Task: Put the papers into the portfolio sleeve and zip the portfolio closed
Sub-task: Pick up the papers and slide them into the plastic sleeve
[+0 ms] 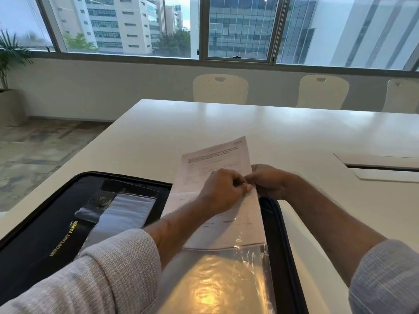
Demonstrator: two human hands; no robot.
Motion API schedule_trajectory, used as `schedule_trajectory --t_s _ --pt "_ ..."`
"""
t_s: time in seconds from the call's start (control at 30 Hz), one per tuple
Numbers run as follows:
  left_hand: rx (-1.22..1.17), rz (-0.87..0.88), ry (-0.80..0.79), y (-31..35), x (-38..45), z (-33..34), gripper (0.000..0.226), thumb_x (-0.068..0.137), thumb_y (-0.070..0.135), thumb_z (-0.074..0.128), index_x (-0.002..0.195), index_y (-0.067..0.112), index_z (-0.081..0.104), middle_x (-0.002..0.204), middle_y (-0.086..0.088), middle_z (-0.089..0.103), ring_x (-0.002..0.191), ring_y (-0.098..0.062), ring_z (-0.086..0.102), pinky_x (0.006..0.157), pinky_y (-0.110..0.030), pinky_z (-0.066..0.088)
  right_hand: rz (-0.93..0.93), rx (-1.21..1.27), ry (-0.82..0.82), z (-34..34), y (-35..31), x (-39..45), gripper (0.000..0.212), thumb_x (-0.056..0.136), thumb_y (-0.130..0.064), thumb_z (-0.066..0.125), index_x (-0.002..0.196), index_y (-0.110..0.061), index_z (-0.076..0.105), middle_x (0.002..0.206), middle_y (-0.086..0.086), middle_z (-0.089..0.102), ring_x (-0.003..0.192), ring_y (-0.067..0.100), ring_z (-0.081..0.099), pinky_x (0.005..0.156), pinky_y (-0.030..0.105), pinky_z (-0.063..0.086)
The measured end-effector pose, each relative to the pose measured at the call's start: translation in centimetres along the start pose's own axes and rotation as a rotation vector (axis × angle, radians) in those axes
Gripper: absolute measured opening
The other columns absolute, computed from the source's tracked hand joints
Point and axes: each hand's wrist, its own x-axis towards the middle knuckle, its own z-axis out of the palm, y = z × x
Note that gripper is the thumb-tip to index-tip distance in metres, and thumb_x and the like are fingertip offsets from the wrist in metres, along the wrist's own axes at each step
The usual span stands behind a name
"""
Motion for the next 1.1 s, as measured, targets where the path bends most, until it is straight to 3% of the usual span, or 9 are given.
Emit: schedule_trajectory --t_s 0.07,0.17,0.3,0.43,0.6,0.77,0.87,0.97,1.1 --pt "0.01 0.007 0.012 -0.1 0.1 0.2 0.017 0.085 0.034 0.073 0.069 0.035 0.066 0.072 0.015 0.067 0.065 0.002 0.065 0.051 -0.004 0.041 0.007 -0.005 0.025 0.2 -0.1 -0.3 0.01 0.091 -0.006 0.059 0.096 0.001 0.064 0.091 0.023 0.067 0.074 0.032 0.069 0.072 0.042 0.057" --pt "0.011 0.005 -0.005 -0.4 -0.1 0.0 0.014 0.085 0.038 0.072 0.073 0.033 0.067 0.073 0.016 0.066 0.069 0.004 0.064 0.053 -0.007 0.042 -0.006 0.106 0.16 0.2 -0.1 -0.2 0.027 0.094 -0.018 0.06 0.109 0.004 0.061 0.102 0.023 0.071 0.08 0.034 0.07 0.075 0.045 0.059" --pt "0.127 0.022 -0.125 -2.2 -0.8 -2.2 0.017 0.087 0.041 0.07 0.093 0.025 0.073 0.084 0.016 0.067 0.076 0.005 0.061 0.064 -0.009 0.044 -0.022 0.11 0.303 0.3 0.1 -0.1 0.02 0.095 -0.008 0.056 0.107 0.006 0.06 0.103 0.022 0.071 0.092 0.039 0.07 0.087 0.055 0.054" --pt "0.238 -0.042 -0.083 -4.5 -1.2 -4.6 0.008 0.088 0.027 0.072 0.089 0.02 0.076 0.082 0.012 0.07 0.079 -0.004 0.064 0.078 -0.026 0.052 0.025 0.049 0.274 -0.2 0.3 -0.4 0.012 0.093 -0.005 0.058 0.1 0.004 0.062 0.098 0.02 0.073 0.082 0.032 0.07 0.08 0.043 0.054" --pt "0.199 -0.02 0.007 -4.5 -1.1 -4.4 0.006 0.088 0.023 0.072 0.088 0.021 0.077 0.079 0.014 0.07 0.076 0.002 0.063 0.071 -0.018 0.048 0.2 -0.199 0.149 -0.6 -0.1 -1.2 0.014 0.087 -0.01 0.068 0.093 0.001 0.063 0.093 0.021 0.071 0.052 0.016 0.053 0.047 0.025 0.036" --pt "0.19 -0.013 -0.025 -4.6 -0.9 -3.9 0.005 0.088 0.021 0.072 0.088 0.022 0.076 0.08 0.017 0.07 0.077 0.003 0.063 0.07 -0.013 0.047 0.137 -0.074 0.295 -0.3 0.4 -1.3 0.033 0.089 -0.025 0.068 0.104 0.004 0.063 0.088 0.018 0.065 0.053 0.016 0.052 0.046 0.025 0.033" --pt "0.186 -0.004 -0.002 -4.6 -0.8 -3.7 0.005 0.087 0.02 0.073 0.084 0.022 0.076 0.077 0.019 0.068 0.075 0.005 0.062 0.067 -0.011 0.044 0.1 -0.054 0.36 0.1 0.9 -1.4 0.024 0.091 -0.016 0.063 0.102 0.006 0.064 0.087 0.017 0.068 0.054 0.016 0.051 0.047 0.025 0.034" --pt "0.186 -0.003 0.021 -4.7 -0.8 -3.8 0.008 0.087 0.02 0.073 0.081 0.024 0.076 0.074 0.02 0.067 0.072 0.004 0.062 0.064 -0.01 0.042 0.169 -0.191 0.249 -0.1 0.8 -2.2 0.015 0.089 -0.013 0.067 0.09 0.002 0.064 0.085 0.016 0.066 0.052 0.014 0.05 0.044 0.023 0.032" --pt "0.172 0.014 0.019 -4.9 -1.0 -3.6 0.009 0.086 0.018 0.073 0.08 0.024 0.076 0.073 0.02 0.067 0.075 0.011 0.061 0.061 -0.002 0.042 0.217 -0.284 0.1 -0.5 0.4 -3.3 0.017 0.089 -0.015 0.066 0.092 0.002 0.064 0.088 0.019 0.069 0.052 0.014 0.053 0.047 0.024 0.032"
